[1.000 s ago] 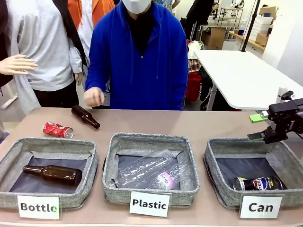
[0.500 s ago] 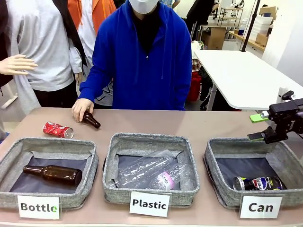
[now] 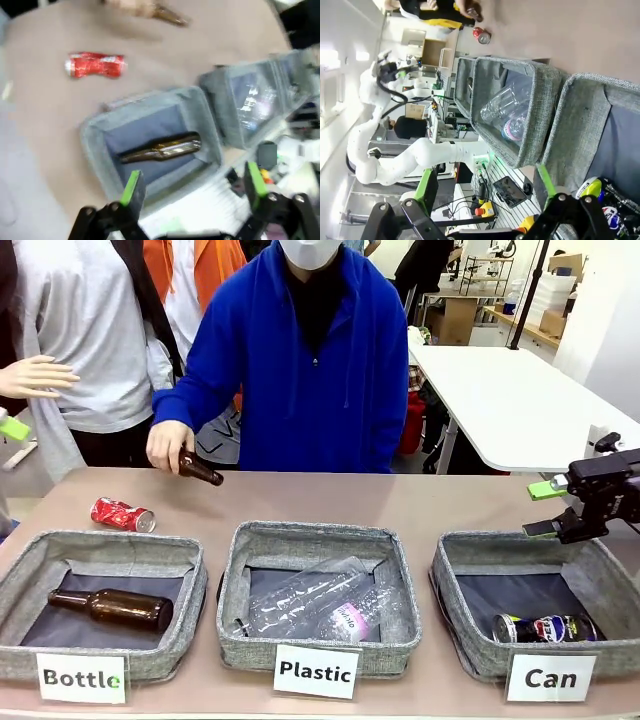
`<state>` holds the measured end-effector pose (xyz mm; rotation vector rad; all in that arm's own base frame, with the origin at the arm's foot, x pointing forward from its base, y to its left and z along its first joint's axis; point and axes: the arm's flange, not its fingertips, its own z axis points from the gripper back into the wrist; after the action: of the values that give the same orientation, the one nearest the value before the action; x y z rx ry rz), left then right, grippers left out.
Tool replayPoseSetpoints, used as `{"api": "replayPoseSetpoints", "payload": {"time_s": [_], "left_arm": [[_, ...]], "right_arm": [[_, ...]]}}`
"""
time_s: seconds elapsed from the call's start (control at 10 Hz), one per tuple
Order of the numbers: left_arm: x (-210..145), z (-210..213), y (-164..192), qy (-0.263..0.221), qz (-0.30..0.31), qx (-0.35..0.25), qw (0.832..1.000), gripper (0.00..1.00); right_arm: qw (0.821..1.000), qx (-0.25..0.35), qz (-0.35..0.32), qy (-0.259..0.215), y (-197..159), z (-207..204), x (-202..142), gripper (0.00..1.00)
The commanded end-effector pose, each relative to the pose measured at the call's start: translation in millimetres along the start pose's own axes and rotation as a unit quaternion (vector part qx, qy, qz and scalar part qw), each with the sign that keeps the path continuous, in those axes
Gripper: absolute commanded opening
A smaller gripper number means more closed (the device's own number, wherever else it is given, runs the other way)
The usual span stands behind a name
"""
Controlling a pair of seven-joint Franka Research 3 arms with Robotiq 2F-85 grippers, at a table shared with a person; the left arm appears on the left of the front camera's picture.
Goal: Sort the can waste into the basket.
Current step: Pick up the can waste from the table and place it in the right Fabric basket.
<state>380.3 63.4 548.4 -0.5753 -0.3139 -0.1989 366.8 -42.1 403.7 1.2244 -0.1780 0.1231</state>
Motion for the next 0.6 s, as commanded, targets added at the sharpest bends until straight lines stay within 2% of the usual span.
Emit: {"api": "replayPoseSetpoints", "payload": {"time_s": [0.0, 0.1, 0.2, 0.3, 0.4, 0.5], "left_arm": [[51.2, -24.7, 38.6, 0.093, 0.060, 0.088, 0.990, 1.00], [60.4, -37.3, 44.3, 0.108, 0.061, 0.114, 0.986, 1.00], [52.0, -24.4, 39.1, 0.092, 0.030, 0.054, 0.994, 1.00], [25.1, 26.1, 38.5, 0.016, 0.007, 0.009, 1.000, 1.00], [-35.5, 95.9, 38.2, -0.082, -0.005, -0.034, 0.996, 1.00], [-101.9, 146.9, 48.8, -0.164, -0.009, -0.071, 0.984, 1.00]], "right_arm": [[1.000, 0.001, 0.010, 0.004, 0.5, 4.6, 1.1, 1.00], [1.000, 0.001, 0.010, 0.004, 0.5, 4.6, 1.1, 1.00], [1.000, 0.001, 0.010, 0.004, 0.5, 4.6, 1.1, 1.00], [1.000, 0.001, 0.010, 0.004, 0.5, 4.6, 1.1, 1.00], [1.000, 0.001, 0.010, 0.004, 0.5, 4.6, 1.1, 1.00], [1.000, 0.001, 0.010, 0.004, 0.5, 4.6, 1.1, 1.00]]}}
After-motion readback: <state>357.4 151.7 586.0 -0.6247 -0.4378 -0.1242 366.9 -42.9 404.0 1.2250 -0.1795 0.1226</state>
